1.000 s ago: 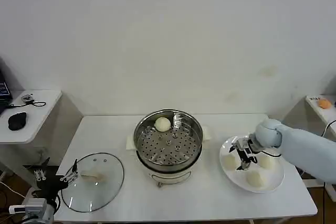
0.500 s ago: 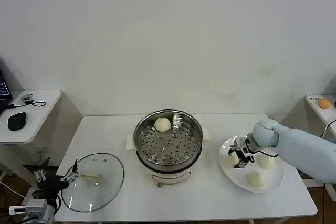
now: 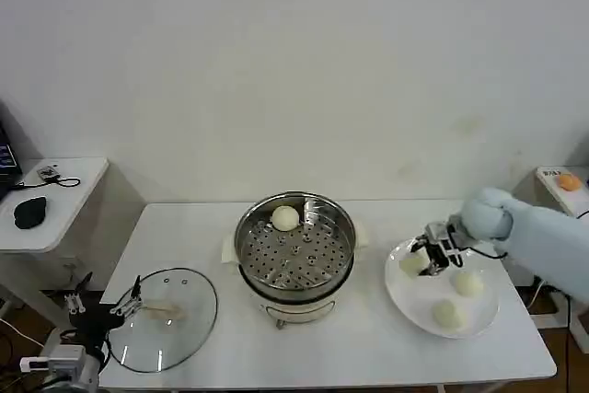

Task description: Take steamed baozi put them in steamer then cover it.

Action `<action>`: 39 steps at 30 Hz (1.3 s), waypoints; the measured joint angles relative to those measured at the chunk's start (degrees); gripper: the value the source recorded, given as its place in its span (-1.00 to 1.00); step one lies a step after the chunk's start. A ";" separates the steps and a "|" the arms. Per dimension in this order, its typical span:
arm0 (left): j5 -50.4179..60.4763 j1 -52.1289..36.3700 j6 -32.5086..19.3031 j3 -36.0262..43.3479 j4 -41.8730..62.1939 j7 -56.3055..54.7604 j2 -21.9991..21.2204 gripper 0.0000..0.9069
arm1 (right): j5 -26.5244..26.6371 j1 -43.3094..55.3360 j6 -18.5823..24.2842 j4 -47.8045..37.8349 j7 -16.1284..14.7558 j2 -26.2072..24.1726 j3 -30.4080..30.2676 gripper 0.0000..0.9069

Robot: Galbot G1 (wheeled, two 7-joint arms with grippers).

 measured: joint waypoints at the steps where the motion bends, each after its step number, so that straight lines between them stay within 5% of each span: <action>1: -0.07 -0.13 0.00 0.07 0.08 0.00 0.03 1.00 | 0.78 1.57 -0.16 0.49 0.12 0.01 -0.55 0.38; 9: -1.93 -0.71 -0.48 -0.18 1.13 0.17 0.68 1.00 | 7.76 14.25 -2.51 4.54 1.11 3.27 -6.13 0.38; 17: -3.45 -0.45 -1.11 -0.60 1.58 0.26 0.17 1.00 | 16.63 21.60 -6.75 6.00 3.22 11.80 -10.01 0.38; 31: -3.84 -1.06 -1.22 -1.56 2.31 0.24 -0.53 1.00 | 31.96 20.21 -17.04 1.15 9.57 30.08 -13.51 0.38; 39: -3.87 -1.41 -1.32 -2.04 2.54 0.20 -0.79 1.00 | 35.81 17.46 -20.95 -2.03 11.83 36.29 -14.51 0.38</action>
